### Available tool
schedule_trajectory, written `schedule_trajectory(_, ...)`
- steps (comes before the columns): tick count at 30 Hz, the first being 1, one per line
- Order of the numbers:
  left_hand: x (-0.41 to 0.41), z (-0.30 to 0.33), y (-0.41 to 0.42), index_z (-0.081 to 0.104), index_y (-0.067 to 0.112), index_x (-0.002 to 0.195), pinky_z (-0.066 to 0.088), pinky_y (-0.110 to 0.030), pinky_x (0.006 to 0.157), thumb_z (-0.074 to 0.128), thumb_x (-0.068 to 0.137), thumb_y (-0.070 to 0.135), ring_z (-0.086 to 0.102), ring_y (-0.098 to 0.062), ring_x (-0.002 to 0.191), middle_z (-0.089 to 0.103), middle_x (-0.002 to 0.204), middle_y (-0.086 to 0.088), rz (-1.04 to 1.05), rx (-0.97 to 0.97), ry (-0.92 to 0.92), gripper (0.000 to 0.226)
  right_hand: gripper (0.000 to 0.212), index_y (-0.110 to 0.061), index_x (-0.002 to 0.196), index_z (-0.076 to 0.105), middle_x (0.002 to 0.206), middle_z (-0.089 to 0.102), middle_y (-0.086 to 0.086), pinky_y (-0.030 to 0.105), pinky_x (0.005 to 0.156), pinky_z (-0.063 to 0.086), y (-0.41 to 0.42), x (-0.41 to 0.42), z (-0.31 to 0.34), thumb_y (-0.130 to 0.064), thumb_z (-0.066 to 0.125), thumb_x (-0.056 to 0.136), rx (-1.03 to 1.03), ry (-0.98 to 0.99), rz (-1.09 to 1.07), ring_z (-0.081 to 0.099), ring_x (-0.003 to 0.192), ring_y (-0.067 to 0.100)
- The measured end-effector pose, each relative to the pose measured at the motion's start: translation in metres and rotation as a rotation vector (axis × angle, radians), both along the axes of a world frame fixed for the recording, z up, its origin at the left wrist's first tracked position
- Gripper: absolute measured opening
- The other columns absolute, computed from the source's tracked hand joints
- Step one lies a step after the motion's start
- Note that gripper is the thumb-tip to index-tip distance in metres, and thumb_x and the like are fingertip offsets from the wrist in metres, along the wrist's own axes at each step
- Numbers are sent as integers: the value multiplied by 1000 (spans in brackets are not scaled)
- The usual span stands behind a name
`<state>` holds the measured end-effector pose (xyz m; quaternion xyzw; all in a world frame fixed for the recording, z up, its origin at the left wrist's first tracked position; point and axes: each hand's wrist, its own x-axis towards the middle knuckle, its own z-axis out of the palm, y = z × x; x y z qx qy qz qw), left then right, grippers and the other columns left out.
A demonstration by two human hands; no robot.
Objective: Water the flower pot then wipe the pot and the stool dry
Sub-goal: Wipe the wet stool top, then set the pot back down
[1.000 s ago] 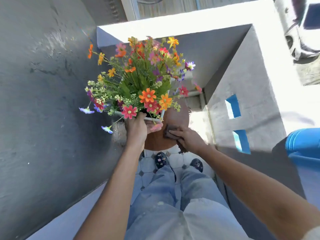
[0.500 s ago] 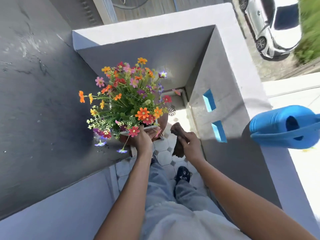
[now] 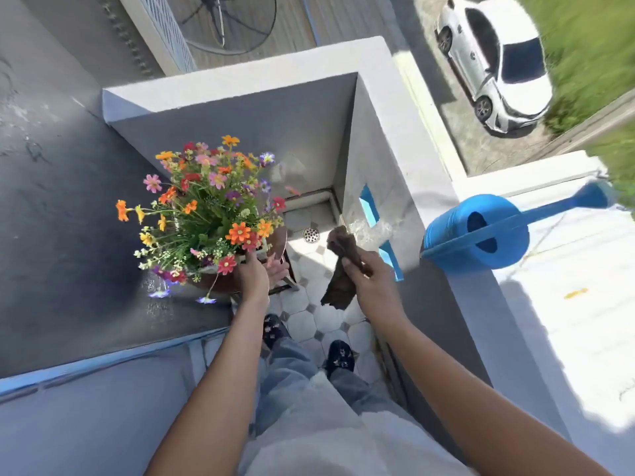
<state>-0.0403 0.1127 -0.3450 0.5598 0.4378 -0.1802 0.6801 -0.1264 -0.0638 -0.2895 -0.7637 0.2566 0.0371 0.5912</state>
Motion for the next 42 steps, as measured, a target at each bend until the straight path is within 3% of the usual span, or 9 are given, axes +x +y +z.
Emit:
schedule_trajectory(2,-9,14,-25,47,8,125,58,-31,46,46,101,31,70,-30,60,66,86,-27,-188,35,27,33,13,-27,96,71,94,67,7,24,77,47,-16,-2,26,-17,63,95,-6,-70,-24,64,86,13)
schedule_trajectory(6,-21,54,-88,58,6,85,46,-29,45,51,96,28,59,-18,41,65,53,-5,-540,78,-78,26,21,-36,86,68,89,68,9,22,75,49,-61,-12,82,-19,62,97,-4,-223,-124,63,81,13)
schedule_trajectory(9,-21,97,-129,61,9,86,39,-24,37,51,94,23,54,-14,43,67,69,-8,-528,159,-333,19,13,-29,97,72,90,68,13,29,76,51,-93,-22,118,-24,59,99,37,-324,-217,62,81,14)
schedule_trajectory(13,-40,165,-201,65,4,86,29,-21,38,52,94,18,41,-13,38,57,59,-5,-546,-33,-526,20,14,-26,101,73,90,69,8,38,83,54,-155,-49,151,-28,60,98,43,-439,-481,66,87,18)
schedule_trajectory(15,-54,181,-235,66,7,85,26,-20,38,53,95,21,37,-12,37,54,55,-2,-634,-139,-500,22,15,-22,98,75,85,68,3,41,82,55,-180,-60,158,-29,62,95,35,-452,-614,64,83,17)
schedule_trajectory(21,-87,163,-315,62,10,87,30,-20,38,57,92,40,34,-9,38,50,60,1,-612,-307,-104,30,23,-28,81,75,78,65,-6,17,66,49,-215,-92,162,-19,60,97,62,-420,-841,59,69,1)
schedule_trajectory(33,-66,137,-308,58,12,85,32,-20,39,66,91,23,36,-7,39,52,66,1,-299,-510,-92,15,21,-28,84,75,81,69,-6,22,73,53,-205,-98,145,-21,60,97,117,-344,-743,64,75,4)
schedule_trajectory(37,-39,145,-256,57,14,73,32,-21,40,74,82,36,33,-9,40,45,55,2,-397,-396,-165,30,17,-14,99,73,82,69,-4,18,71,52,-186,-89,135,-20,57,100,172,-308,-596,65,80,7)
schedule_trajectory(42,1,129,-191,47,18,69,26,-24,39,69,84,41,27,-13,41,32,52,1,-584,-128,-264,35,26,-7,99,73,93,71,23,38,81,56,-143,-64,98,-27,56,101,172,-225,-394,68,81,22)
